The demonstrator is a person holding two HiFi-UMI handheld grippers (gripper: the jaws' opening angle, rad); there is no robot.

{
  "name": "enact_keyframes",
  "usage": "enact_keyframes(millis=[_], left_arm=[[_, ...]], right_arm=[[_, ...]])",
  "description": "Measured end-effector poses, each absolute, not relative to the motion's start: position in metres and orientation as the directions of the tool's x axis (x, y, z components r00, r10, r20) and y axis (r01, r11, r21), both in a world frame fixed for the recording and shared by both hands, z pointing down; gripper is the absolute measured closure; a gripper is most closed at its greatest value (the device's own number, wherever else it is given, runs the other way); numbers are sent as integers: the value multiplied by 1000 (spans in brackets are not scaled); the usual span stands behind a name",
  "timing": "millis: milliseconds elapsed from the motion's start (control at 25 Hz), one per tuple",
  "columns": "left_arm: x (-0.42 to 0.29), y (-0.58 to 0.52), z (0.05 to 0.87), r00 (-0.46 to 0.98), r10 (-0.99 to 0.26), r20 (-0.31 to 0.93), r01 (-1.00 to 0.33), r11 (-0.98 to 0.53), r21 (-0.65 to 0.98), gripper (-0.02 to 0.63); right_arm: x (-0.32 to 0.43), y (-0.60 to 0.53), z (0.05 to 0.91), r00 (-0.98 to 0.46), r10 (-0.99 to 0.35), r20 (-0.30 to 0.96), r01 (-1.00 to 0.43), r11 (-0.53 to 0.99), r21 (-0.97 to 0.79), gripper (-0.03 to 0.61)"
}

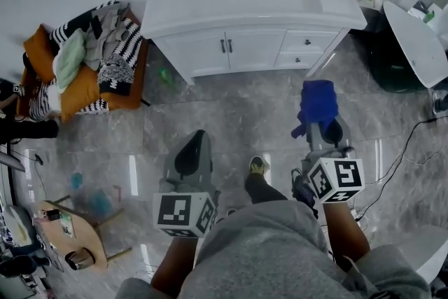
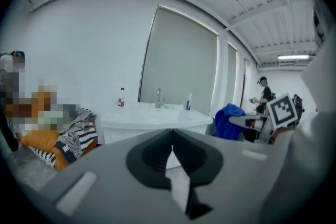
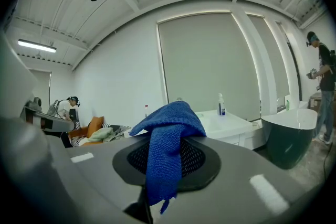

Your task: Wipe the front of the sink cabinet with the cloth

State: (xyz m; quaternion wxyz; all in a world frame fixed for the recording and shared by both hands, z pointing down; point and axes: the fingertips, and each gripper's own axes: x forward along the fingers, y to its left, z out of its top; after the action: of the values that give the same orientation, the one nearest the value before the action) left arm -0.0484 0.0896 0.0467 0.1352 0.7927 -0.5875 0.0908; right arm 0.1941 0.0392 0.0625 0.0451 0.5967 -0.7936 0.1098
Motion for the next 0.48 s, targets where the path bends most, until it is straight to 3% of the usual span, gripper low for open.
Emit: enact_keyframes(millis=[480], left_arm=[[-23, 40, 48, 278, -902, 330, -960, -261, 97, 603]], right_arm=[[219, -10, 73, -307, -924, 227, -949, 281, -142, 500]])
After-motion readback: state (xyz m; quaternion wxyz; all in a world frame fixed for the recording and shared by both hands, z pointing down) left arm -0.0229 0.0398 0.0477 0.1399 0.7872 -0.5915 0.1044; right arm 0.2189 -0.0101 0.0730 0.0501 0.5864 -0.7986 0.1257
